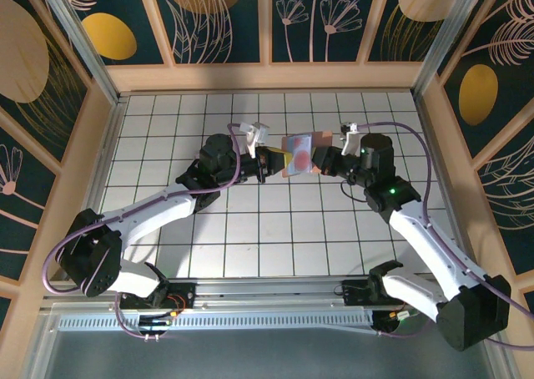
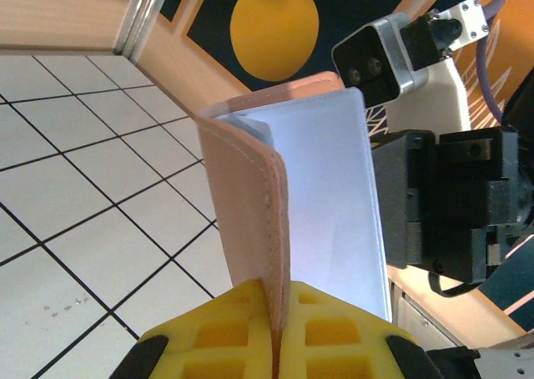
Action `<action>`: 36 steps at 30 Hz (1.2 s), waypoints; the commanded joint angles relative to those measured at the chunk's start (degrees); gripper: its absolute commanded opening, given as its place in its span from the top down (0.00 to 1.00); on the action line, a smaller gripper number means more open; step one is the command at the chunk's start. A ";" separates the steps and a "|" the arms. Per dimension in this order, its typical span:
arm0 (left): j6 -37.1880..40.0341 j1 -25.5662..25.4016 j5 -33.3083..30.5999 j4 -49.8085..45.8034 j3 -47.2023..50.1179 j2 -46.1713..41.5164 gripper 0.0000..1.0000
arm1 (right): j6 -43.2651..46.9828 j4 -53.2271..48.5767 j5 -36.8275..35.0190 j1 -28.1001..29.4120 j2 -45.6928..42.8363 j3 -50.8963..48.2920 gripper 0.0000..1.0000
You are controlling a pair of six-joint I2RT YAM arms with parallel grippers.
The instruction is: Take the credit cards out of the card holder
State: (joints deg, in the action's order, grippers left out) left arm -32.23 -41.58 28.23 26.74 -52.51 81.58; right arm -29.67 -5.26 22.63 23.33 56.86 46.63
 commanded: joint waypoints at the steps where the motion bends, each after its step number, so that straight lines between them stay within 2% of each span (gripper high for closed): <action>1: -0.86 -0.20 -1.47 1.77 -0.06 -0.21 1.00 | -0.67 2.49 1.72 0.13 -2.28 0.91 0.79; 7: -2.80 -0.25 -1.96 3.62 0.69 0.60 1.00 | -1.48 2.68 1.89 0.13 -3.92 0.88 0.60; 12: -3.83 -0.25 -1.65 4.50 0.92 1.19 1.00 | -1.88 2.93 2.65 0.10 -4.74 0.94 0.37; 16: -4.09 -0.25 -1.79 4.75 1.17 1.00 1.00 | -2.38 4.05 3.94 0.14 -5.11 0.75 0.24; 20: -4.11 -0.25 -1.73 4.64 1.09 0.76 1.00 | -2.33 4.20 4.11 0.64 -4.77 0.65 0.21; 22: -4.10 -0.25 -1.60 4.93 1.10 0.62 1.00 | -2.11 3.58 3.51 0.76 -4.39 0.82 0.25; 29: -4.94 -0.25 0.38 7.70 1.86 -0.10 1.00 | -0.44 -0.16 0.50 0.86 -2.73 2.09 0.58; 36: -5.17 -0.25 1.10 9.04 2.50 -0.96 1.00 | 0.75 -4.33 -4.03 0.84 -1.56 3.36 0.80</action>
State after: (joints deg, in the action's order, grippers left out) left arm -36.73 -41.58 27.16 30.68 -50.00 82.41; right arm -30.11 -7.49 20.97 23.73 54.94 47.90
